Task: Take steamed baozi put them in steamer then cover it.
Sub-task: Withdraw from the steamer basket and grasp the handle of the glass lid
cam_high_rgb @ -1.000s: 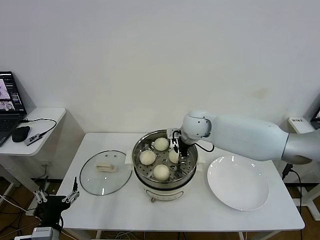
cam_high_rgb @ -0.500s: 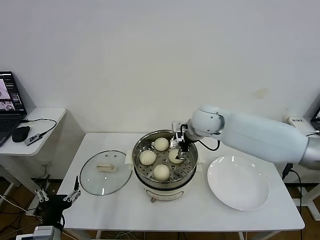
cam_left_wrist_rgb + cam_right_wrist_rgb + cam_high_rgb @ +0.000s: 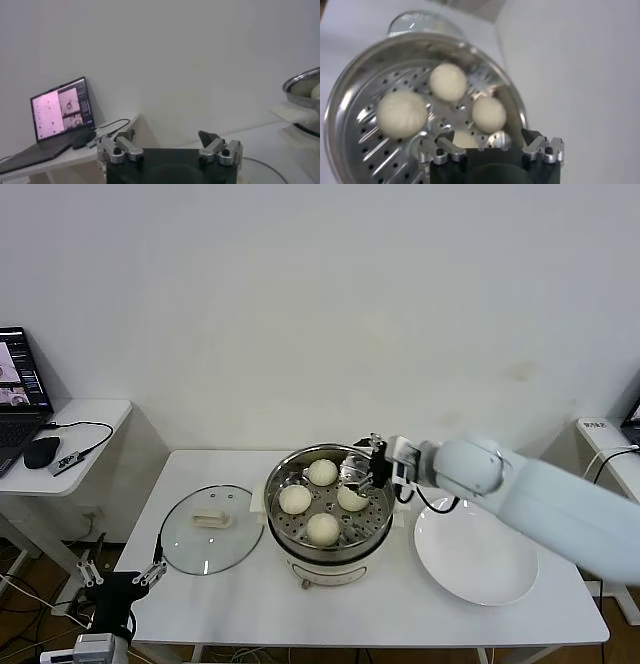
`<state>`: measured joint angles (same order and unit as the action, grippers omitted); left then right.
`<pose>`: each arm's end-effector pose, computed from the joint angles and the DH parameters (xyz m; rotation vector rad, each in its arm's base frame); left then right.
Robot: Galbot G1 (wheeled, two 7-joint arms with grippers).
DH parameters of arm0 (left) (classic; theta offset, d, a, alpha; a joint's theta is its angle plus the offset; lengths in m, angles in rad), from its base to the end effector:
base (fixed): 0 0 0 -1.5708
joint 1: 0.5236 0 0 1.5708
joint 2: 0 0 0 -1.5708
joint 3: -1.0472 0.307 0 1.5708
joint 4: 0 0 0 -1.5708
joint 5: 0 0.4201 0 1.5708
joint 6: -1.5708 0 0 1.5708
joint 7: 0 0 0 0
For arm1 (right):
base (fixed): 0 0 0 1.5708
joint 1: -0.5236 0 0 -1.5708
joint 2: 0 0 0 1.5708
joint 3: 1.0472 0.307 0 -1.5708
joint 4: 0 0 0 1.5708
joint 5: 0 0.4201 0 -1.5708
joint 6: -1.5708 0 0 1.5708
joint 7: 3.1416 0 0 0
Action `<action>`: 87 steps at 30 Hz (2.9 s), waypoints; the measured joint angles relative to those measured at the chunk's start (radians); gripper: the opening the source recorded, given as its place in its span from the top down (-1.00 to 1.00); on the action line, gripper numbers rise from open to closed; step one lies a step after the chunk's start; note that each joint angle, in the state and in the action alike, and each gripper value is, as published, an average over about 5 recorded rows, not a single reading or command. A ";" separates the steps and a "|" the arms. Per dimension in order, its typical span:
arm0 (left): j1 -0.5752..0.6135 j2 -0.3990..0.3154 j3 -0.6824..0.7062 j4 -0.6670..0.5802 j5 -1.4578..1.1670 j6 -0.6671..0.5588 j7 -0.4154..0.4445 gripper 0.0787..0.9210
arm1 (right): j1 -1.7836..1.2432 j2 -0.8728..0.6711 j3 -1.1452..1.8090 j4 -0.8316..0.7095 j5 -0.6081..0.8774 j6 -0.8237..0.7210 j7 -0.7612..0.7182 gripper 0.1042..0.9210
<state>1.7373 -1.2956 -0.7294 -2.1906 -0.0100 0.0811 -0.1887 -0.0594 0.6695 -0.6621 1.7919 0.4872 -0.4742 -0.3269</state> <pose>0.2317 0.0844 -0.2452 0.2967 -2.9929 -0.5199 0.4447 0.0673 -0.1089 1.2341 -2.3396 1.1282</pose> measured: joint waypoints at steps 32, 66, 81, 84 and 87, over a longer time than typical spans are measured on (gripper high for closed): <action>-0.106 0.047 0.015 0.261 0.621 -0.180 -0.067 -0.77 | -1.336 0.615 1.370 0.094 -0.307 0.571 0.105 -0.76; -0.613 0.199 0.297 0.833 1.285 -0.272 -0.003 -0.77 | -1.588 0.831 1.613 0.148 -0.414 0.611 0.133 -0.76; -0.740 0.205 0.345 0.951 1.292 -0.265 0.017 -0.77 | -1.604 0.847 1.616 0.136 -0.437 0.623 0.130 -0.76; -0.757 0.202 0.351 0.965 1.286 -0.263 0.020 -0.77 | -1.605 0.849 1.615 0.132 -0.441 0.625 0.130 -0.76; -0.771 0.198 0.353 0.979 1.281 -0.262 0.020 -0.77 | -1.606 0.851 1.612 0.128 -0.446 0.627 0.130 -0.76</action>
<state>0.9658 -1.0977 -0.3765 -1.2114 1.2708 -0.1814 -0.1691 -1.6649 1.5204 0.9496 1.9195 0.0414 0.1530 -0.1969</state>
